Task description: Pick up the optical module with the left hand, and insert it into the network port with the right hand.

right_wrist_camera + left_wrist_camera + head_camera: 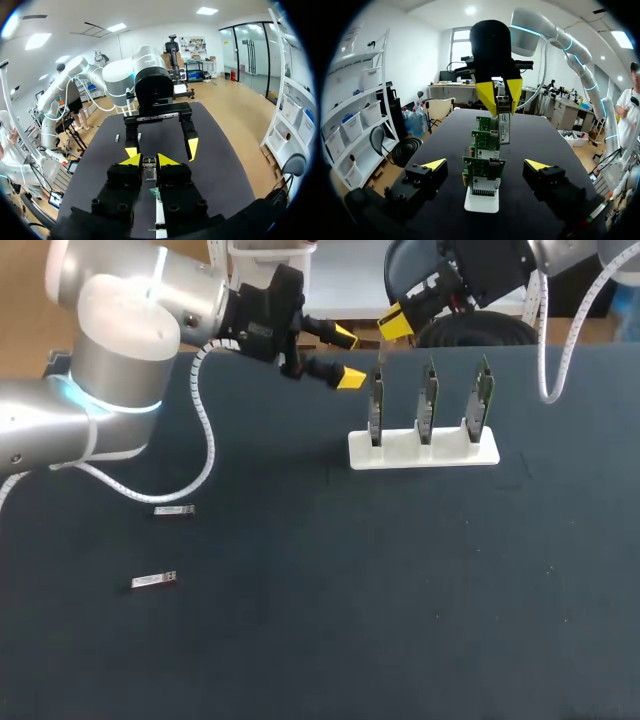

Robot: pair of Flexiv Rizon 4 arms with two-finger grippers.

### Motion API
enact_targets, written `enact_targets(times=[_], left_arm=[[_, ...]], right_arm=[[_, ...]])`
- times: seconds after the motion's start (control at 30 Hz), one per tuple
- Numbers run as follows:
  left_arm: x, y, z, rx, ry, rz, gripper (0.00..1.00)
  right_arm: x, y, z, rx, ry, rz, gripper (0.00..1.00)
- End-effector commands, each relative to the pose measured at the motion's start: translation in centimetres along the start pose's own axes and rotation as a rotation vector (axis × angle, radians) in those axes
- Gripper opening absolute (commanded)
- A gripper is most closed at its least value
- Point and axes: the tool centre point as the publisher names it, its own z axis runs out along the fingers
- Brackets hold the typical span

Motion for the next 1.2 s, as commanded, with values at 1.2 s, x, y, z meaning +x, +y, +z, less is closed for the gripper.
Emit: enact_targets(times=[1.2], left_arm=[[3.0,-0.7,1.5,0.048,0.138,0.007,1.0]], right_arm=[[-0.3,0.4,-0.3,0.015,0.009,-0.01,0.0]])
